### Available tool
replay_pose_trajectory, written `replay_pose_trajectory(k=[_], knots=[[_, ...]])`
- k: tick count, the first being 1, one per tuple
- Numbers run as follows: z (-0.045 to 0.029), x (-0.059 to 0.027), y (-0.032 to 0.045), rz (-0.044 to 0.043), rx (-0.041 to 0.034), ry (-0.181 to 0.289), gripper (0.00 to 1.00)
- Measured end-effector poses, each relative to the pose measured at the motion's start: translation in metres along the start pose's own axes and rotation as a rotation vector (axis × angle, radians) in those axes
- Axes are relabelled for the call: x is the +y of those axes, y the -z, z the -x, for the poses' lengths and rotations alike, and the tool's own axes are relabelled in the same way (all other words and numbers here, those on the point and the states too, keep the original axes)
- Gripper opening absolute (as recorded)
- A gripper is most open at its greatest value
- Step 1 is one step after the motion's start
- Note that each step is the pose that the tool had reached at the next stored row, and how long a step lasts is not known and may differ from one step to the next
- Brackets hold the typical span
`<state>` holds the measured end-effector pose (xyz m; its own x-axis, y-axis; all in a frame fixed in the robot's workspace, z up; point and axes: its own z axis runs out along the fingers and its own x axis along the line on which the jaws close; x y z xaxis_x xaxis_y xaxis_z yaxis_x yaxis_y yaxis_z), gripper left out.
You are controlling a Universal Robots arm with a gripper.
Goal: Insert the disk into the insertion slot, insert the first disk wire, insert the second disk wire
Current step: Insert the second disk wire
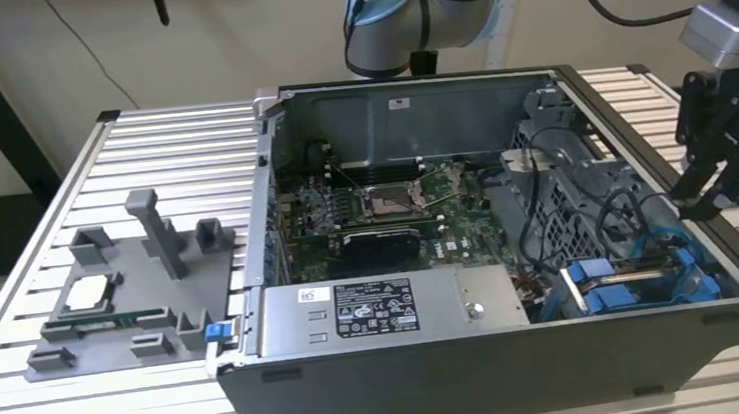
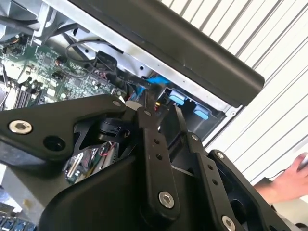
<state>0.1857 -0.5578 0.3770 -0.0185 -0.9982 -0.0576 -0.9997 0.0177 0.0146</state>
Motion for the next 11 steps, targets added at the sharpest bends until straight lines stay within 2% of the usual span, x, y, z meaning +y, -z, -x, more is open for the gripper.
replay_pose_trajectory(k=[5, 11], knots=[[0.0014, -0.0060, -0.0034, -0.0003, -0.0001, 0.001, 1.00], [0.0013, -0.0076, -0.0073, 0.0000, 0.0001, 0.008, 1.00]])
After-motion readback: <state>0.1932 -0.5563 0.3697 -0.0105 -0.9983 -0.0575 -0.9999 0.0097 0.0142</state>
